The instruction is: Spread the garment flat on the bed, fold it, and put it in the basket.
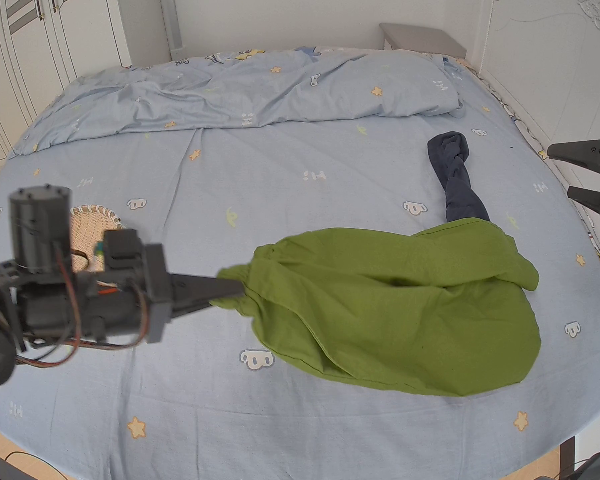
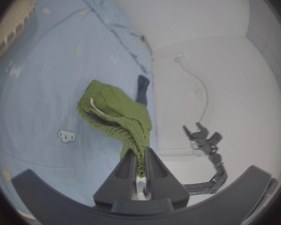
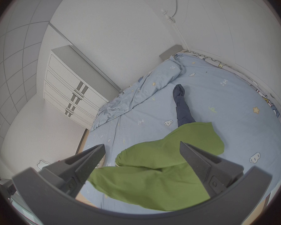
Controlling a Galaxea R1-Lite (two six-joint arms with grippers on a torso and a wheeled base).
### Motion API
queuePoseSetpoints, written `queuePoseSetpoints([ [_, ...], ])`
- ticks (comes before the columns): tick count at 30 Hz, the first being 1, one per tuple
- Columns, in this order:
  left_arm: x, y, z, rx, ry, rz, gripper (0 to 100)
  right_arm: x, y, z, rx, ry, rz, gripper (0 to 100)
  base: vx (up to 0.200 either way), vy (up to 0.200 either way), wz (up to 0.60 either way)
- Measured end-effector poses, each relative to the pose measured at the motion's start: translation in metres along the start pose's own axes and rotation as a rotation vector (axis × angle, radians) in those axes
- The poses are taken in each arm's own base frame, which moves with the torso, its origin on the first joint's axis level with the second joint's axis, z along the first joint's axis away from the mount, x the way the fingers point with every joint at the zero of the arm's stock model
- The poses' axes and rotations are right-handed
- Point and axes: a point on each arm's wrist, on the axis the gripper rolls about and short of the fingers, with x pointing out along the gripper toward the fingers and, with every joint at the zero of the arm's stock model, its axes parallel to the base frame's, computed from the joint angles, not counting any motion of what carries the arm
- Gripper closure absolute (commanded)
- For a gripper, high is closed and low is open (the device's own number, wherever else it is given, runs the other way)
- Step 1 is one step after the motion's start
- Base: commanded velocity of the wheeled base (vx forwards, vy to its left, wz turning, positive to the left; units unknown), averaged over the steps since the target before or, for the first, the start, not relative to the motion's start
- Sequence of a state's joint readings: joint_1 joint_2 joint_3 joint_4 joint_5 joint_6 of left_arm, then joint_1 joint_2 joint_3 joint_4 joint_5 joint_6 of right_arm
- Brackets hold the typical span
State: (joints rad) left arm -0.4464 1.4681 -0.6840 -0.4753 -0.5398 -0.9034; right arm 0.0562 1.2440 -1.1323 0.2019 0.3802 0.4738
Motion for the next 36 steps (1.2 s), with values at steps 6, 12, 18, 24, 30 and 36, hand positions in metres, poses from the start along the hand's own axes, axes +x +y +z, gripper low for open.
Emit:
queuePoseSetpoints([
  [6, -0.079, -0.026, 0.014, 0.011, -0.139, -0.058, 100, -0.003, 0.001, 0.001, -0.003, -0.009, 0.003, 0, 0.000, 0.000, 0.00],
  [12, -0.129, -0.023, -0.001, -0.020, -0.217, 0.004, 100, -0.007, 0.004, -0.001, -0.006, -0.005, 0.013, 0, 0.000, 0.000, 0.00],
  [18, -0.130, 0.014, -0.031, -0.003, -0.177, 0.083, 100, -0.007, 0.007, -0.009, -0.007, 0.034, 0.031, 0, 0.000, 0.000, 0.00],
  [24, -0.118, 0.057, -0.041, 0.019, -0.136, 0.169, 100, -0.002, 0.010, -0.022, -0.006, 0.113, 0.051, 0, 0.000, 0.000, 0.00],
  [30, -0.109, 0.100, -0.040, -0.025, -0.097, 0.283, 100, 0.011, 0.006, -0.035, 0.002, 0.198, 0.040, 0, 0.000, 0.000, 0.00],
  [36, -0.103, 0.141, -0.038, -0.031, -0.021, 0.367, 100, 0.030, -0.008, -0.063, -0.047, 0.344, 0.019, 0, 0.000, 0.000, 0.00],
])
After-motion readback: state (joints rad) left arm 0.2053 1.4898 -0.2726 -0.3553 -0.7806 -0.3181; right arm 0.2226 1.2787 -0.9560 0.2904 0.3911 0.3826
